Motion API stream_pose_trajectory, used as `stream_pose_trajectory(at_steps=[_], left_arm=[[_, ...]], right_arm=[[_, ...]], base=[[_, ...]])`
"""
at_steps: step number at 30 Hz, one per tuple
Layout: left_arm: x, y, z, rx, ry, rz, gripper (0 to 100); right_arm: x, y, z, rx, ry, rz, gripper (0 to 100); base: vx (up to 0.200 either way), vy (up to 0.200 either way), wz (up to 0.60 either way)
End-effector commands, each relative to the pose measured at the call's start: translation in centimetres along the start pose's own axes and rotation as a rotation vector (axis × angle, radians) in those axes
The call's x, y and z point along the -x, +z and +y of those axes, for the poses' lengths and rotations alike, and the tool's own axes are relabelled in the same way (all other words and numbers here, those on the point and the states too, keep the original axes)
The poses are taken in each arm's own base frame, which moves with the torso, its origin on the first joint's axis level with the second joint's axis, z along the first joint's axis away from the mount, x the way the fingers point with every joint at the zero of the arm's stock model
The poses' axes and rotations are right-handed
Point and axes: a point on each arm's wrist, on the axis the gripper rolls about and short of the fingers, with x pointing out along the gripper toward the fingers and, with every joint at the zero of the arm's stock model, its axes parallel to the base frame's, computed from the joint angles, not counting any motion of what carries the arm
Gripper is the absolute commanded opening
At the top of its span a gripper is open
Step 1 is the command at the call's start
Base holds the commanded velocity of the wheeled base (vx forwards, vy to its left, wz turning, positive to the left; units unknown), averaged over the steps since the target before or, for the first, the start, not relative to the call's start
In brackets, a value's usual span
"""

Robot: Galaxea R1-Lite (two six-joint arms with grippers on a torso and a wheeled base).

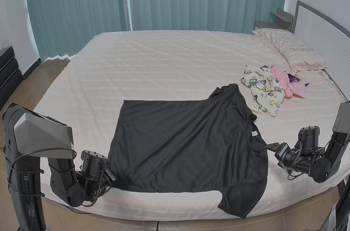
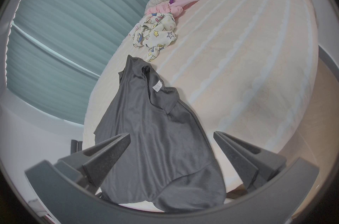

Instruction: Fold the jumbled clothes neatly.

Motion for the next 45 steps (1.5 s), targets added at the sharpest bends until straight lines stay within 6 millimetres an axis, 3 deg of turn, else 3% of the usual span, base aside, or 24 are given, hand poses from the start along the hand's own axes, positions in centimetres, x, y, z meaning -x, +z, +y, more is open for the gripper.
stream_pose_trajectory(at_steps=[1,6,19,31,39,40,45], left_arm=[[0.1,-0.5,1.1,-0.007,0.037,0.012,0],[0.8,0.2,2.0,0.025,0.035,-0.016,0],[1.4,-0.7,4.0,0.007,0.104,0.032,0],[0.7,-1.1,4.0,0.024,0.037,-0.008,0],[0.9,-1.0,4.0,0.037,0.000,-0.013,0],[0.9,-1.0,4.0,0.037,0.000,-0.013,0],[0.9,-1.1,4.0,0.035,0.003,-0.011,0]], right_arm=[[0.4,-0.7,-0.9,0.057,-0.037,0.029,100],[0.5,-1.7,-2.2,0.146,-0.085,0.081,100],[-2.0,-2.9,-3.5,0.168,-0.069,0.087,100],[-2.6,-3.1,-3.5,0.211,0.029,0.119,100],[-4.2,-4.0,-4.3,0.276,0.038,0.116,100],[-4.4,-4.0,-4.3,0.277,0.050,0.102,0],[-5.4,-4.0,-4.5,0.278,0.064,0.074,0]], base=[[0.000,0.000,0.00],[0.000,0.000,0.00],[0.000,0.000,0.00],[0.000,0.000,0.00],[0.000,0.000,0.00],[0.000,0.000,0.00],[0.000,0.000,0.00]])
